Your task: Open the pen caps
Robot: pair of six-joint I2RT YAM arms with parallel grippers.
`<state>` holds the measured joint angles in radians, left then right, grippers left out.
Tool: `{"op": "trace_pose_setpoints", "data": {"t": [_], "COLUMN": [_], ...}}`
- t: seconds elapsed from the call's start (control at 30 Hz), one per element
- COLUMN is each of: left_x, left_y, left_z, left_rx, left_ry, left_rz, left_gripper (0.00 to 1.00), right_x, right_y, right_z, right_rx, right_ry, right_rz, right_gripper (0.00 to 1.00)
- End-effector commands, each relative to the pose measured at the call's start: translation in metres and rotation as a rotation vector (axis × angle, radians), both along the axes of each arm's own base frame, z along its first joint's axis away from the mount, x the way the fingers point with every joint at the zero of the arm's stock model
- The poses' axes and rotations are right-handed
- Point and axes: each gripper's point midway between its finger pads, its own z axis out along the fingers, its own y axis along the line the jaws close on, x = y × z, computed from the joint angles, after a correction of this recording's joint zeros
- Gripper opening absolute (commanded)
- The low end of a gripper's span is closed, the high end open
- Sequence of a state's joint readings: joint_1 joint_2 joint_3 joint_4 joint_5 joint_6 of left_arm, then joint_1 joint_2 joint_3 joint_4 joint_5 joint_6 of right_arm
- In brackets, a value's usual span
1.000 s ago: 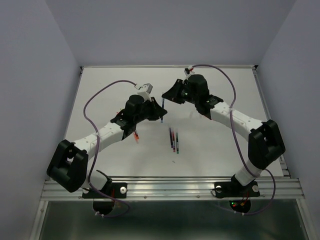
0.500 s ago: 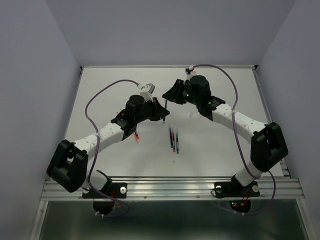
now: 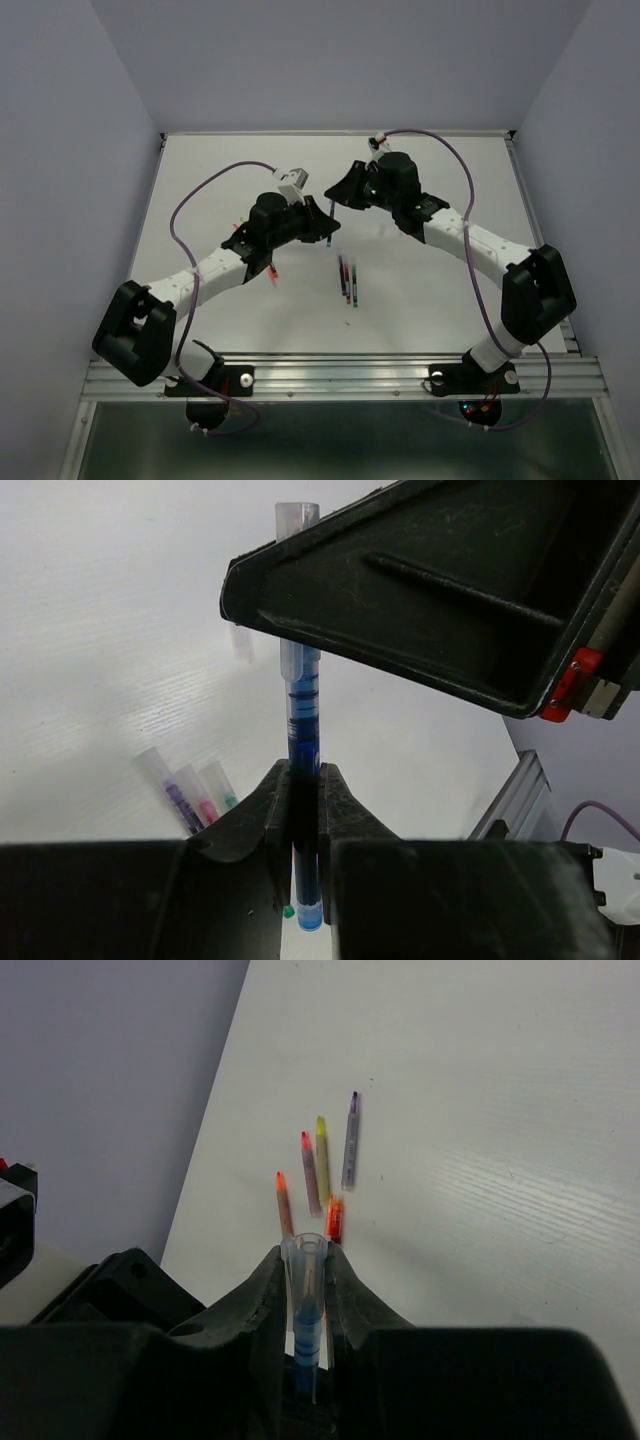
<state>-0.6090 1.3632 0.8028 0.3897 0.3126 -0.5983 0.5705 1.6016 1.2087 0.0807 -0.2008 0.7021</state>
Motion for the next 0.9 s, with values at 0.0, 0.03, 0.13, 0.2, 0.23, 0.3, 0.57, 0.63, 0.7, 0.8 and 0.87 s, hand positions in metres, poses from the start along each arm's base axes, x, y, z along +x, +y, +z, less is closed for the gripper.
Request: {"op": "trace_pose_setpoints", "data": {"t": [0.0, 0.03, 0.13, 0.2, 0.23, 0.3, 0.57, 0.63, 0.7, 0.8, 0.87], "left_x": [-0.025, -0.029, -0.054, -0.066, -0.074, -0.084, -0.058, -0.044, -0.026, -0.004, 0.005], "left_y": [-0.001, 0.000, -0.001, 0.000, -0.003, 0.000, 0.037, 0.048, 0.070, 0.090, 0.099], "left_z": [0.011, 0.006, -0.011, -0.024, -0.030, -0.043, -0.055, -0.062, -0.074, -0.086, -0.091], "left_rx": [-0.063, -0.064, -0.073, -0.042, -0.027, 0.012, 0.166, 0.230, 0.323, 0.390, 0.422], "left_ry": [-0.018, 0.000, 0.070, 0.108, 0.121, 0.160, 0.201, 0.257, 0.306, 0.354, 0.371], "left_rz": [-0.063, -0.066, -0.108, -0.120, -0.138, -0.150, 0.134, 0.236, 0.362, 0.488, 0.537], "left_gripper": [0.00, 0.00, 0.00, 0.00, 0.00, 0.00, 0.00, 0.00, 0.00, 0.00, 0.00], "right_x": [0.032, 0.040, 0.075, 0.089, 0.098, 0.112, 0.109, 0.093, 0.073, 0.054, 0.046], "right_y": [-0.037, -0.047, -0.089, -0.108, -0.119, -0.143, -0.175, -0.181, -0.188, -0.197, -0.196], "right_z": [0.038, 0.042, 0.054, 0.065, 0.079, 0.089, 0.062, 0.012, -0.039, -0.087, -0.109], "right_rx": [-0.038, -0.047, -0.066, -0.083, -0.091, -0.093, -0.241, -0.317, -0.402, -0.494, -0.539], "right_ry": [-0.165, -0.179, -0.212, -0.247, -0.281, -0.296, -0.217, -0.113, -0.009, 0.090, 0.130], "right_rz": [-0.168, -0.196, -0.311, -0.367, -0.406, -0.451, -0.467, -0.446, -0.418, -0.384, -0.358], "right_gripper": [0.01, 0.01, 0.01, 0.01, 0.01, 0.01, 0.01, 0.04, 0.05, 0.06, 0.06]}}
